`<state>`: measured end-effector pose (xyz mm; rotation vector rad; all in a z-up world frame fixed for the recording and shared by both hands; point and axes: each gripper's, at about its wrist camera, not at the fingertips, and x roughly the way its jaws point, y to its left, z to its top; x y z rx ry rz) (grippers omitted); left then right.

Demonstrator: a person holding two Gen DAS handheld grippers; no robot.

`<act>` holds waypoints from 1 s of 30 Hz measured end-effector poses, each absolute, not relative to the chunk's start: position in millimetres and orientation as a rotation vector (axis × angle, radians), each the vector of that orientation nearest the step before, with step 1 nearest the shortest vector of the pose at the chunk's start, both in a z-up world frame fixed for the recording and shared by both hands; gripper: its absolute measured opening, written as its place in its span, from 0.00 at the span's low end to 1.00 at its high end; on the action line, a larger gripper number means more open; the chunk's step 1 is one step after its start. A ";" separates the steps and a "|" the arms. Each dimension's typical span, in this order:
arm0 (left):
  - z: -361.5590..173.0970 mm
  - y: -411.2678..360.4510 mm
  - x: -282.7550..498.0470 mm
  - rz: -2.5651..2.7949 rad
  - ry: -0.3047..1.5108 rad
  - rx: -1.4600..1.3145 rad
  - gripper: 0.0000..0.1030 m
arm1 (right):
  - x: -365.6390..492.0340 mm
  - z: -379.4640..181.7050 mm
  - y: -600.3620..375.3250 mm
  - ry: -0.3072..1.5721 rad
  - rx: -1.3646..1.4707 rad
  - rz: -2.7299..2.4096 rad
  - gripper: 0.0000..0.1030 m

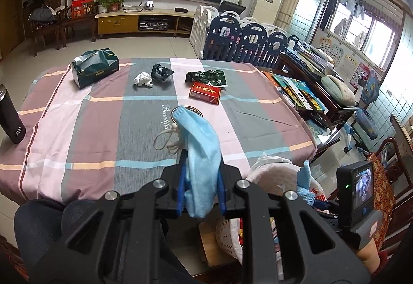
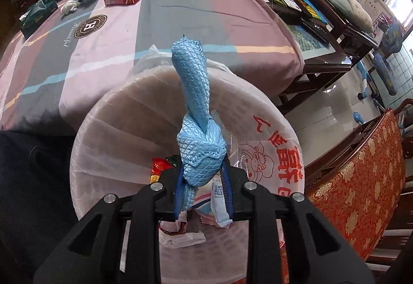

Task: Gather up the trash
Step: 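Carry both blue items over the wastebasket and open both tools to drop them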

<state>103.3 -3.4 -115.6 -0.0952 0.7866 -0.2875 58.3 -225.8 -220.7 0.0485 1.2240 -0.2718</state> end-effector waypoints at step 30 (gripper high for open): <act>-189.0 -99.2 121.0 -0.799 1.060 -0.021 0.20 | 30.3 -141.9 -307.2 0.865 0.406 -0.484 0.64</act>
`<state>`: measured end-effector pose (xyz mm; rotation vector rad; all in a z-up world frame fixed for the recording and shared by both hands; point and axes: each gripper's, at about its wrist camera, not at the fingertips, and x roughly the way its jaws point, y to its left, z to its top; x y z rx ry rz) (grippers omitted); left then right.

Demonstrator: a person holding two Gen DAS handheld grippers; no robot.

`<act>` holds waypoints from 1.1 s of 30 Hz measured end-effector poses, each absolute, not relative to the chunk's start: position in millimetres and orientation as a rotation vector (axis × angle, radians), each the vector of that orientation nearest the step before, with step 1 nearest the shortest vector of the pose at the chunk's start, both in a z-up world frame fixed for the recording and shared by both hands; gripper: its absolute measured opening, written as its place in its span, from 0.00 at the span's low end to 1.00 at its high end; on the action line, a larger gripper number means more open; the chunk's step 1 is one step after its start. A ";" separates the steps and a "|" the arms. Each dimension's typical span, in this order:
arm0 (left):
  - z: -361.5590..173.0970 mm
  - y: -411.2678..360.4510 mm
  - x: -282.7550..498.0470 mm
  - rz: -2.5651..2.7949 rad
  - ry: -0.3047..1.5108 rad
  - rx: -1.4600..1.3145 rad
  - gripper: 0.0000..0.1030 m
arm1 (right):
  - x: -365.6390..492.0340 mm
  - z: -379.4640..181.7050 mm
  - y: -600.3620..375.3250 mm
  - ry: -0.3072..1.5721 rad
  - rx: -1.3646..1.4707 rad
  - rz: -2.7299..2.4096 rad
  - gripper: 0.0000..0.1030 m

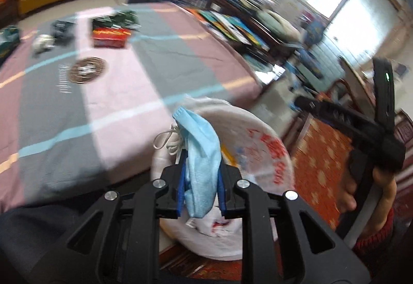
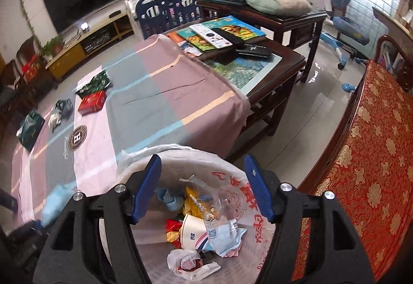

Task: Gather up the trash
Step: 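Carry both blue items over the wastebasket and open both tools to drop them, then grasp the white tissue with the left tool while the right tool grasps the green chip bag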

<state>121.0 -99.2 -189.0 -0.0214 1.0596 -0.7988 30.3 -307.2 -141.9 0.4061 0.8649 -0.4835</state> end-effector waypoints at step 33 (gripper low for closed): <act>-203.5 89.2 375.5 -0.062 0.932 -0.193 0.67 | 207.8 -172.0 -220.7 0.997 0.273 -0.188 0.64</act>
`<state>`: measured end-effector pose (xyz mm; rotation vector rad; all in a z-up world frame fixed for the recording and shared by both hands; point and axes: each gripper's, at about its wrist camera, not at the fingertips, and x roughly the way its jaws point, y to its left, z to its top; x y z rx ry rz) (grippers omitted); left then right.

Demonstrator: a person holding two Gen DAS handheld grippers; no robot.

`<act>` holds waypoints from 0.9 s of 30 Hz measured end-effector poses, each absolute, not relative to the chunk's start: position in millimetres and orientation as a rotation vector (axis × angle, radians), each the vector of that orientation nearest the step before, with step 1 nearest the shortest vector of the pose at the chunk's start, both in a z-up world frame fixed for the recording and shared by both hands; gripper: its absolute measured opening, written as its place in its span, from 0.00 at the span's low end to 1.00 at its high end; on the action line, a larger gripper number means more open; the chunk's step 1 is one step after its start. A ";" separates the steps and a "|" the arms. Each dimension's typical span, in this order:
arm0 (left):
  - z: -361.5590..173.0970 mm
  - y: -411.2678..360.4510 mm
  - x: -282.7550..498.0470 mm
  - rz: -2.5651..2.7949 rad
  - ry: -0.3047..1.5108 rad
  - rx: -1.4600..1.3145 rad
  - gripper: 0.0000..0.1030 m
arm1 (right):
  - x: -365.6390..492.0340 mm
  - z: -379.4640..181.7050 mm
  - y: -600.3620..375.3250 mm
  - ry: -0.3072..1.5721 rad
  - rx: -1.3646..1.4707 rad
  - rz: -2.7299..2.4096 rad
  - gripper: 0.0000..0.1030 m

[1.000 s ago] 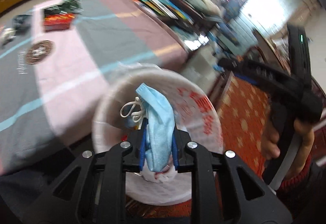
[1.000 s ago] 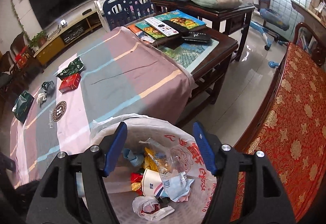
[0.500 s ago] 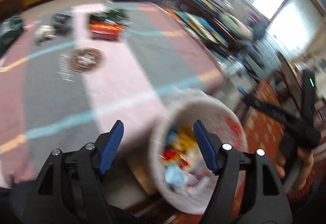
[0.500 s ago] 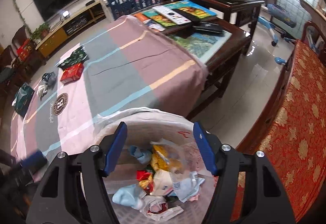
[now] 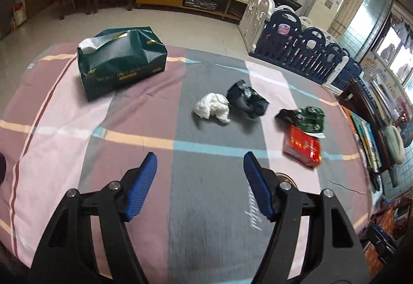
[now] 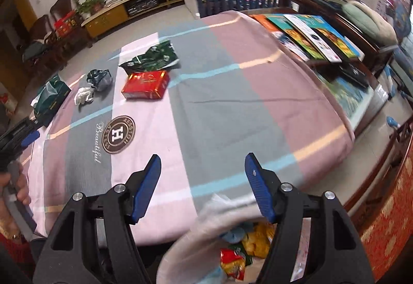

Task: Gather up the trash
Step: 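Grasp the white tissue with the left tool while the right tool grasps the green chip bag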

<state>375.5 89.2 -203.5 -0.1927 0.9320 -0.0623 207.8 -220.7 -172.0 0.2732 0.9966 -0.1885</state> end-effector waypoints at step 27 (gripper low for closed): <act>-214.5 79.2 403.2 -0.221 0.849 -0.091 0.22 | 481.1 -241.9 -234.8 0.995 0.458 -0.258 0.83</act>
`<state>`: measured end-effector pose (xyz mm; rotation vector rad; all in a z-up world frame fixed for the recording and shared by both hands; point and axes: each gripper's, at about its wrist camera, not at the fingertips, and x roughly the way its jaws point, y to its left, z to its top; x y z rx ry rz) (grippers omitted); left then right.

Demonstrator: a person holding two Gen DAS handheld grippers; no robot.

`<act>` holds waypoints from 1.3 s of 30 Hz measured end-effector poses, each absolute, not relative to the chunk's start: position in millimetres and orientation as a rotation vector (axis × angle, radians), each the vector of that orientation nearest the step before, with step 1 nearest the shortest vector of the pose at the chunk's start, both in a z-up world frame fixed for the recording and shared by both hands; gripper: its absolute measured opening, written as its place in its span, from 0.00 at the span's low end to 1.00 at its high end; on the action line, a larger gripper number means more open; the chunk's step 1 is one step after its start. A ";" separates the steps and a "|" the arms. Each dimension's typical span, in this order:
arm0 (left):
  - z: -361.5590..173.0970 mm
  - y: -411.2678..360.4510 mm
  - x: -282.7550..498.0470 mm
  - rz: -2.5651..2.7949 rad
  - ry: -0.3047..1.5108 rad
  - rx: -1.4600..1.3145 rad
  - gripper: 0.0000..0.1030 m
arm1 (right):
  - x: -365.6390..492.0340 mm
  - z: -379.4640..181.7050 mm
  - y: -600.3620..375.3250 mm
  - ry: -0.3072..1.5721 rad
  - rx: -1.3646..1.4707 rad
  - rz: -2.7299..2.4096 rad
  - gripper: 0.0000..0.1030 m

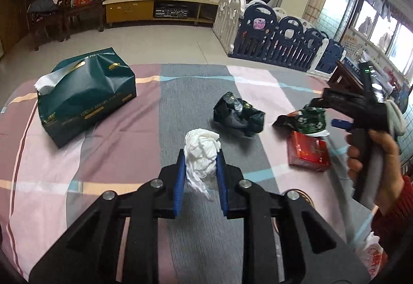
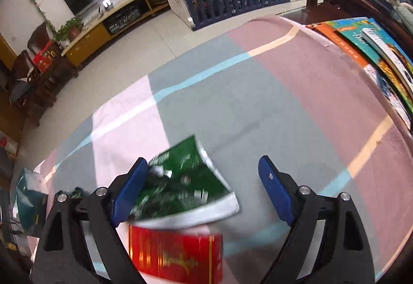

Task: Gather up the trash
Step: 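Grasp the white tissue with the left tool while the right tool grasps the green chip bag, then carry the chip bag and tissue over the wastebasket and open both tools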

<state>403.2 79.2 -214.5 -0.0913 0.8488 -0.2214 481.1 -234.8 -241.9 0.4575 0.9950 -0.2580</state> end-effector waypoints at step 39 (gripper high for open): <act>-72.6 31.7 103.3 -0.087 0.666 -0.018 0.22 | 98.2 -83.4 -203.9 0.808 0.152 -0.147 0.14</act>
